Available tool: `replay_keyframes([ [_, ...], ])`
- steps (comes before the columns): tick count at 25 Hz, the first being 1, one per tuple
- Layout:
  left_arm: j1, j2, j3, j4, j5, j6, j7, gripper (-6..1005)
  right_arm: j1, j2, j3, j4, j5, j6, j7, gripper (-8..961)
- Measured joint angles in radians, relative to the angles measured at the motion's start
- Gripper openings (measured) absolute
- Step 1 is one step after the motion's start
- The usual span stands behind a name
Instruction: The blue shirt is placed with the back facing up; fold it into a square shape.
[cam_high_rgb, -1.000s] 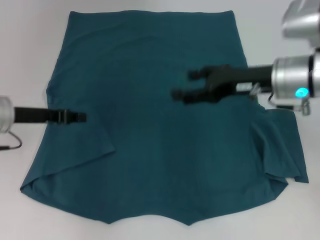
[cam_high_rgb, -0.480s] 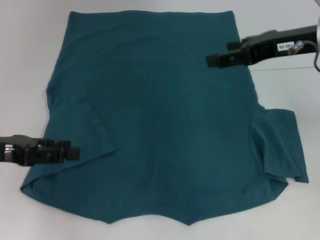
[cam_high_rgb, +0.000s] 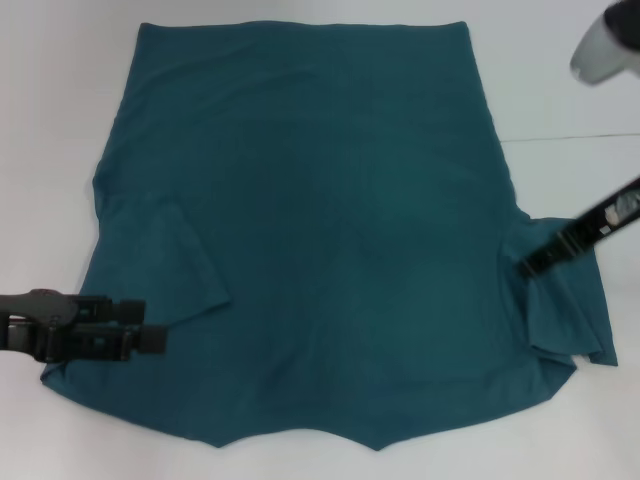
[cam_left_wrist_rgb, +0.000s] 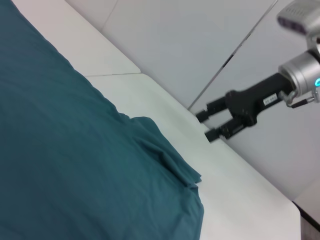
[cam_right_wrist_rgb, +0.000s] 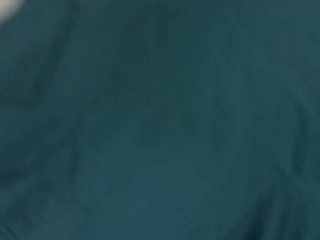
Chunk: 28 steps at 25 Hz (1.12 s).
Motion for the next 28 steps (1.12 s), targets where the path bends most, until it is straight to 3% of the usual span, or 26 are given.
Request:
replay_keyframes([
  [9, -0.008, -0.007, 0.05, -0.04, -0.002, -0.065, 0.032, 857, -0.041, 0.0, -0.147, 0.016, -0.101, -0.061, 0.123, 848],
  [17, 0.003, -0.008, 0.055, -0.049, 0.002, -0.081, 0.034, 853, -0.085, -0.013, -0.167, 0.042, -0.104, -0.057, 0.181, 846],
  [28, 0.013, -0.017, 0.056, -0.051, 0.003, -0.089, 0.037, 850, -0.14, -0.043, -0.164, 0.15, -0.106, 0.092, 0.188, 844],
])
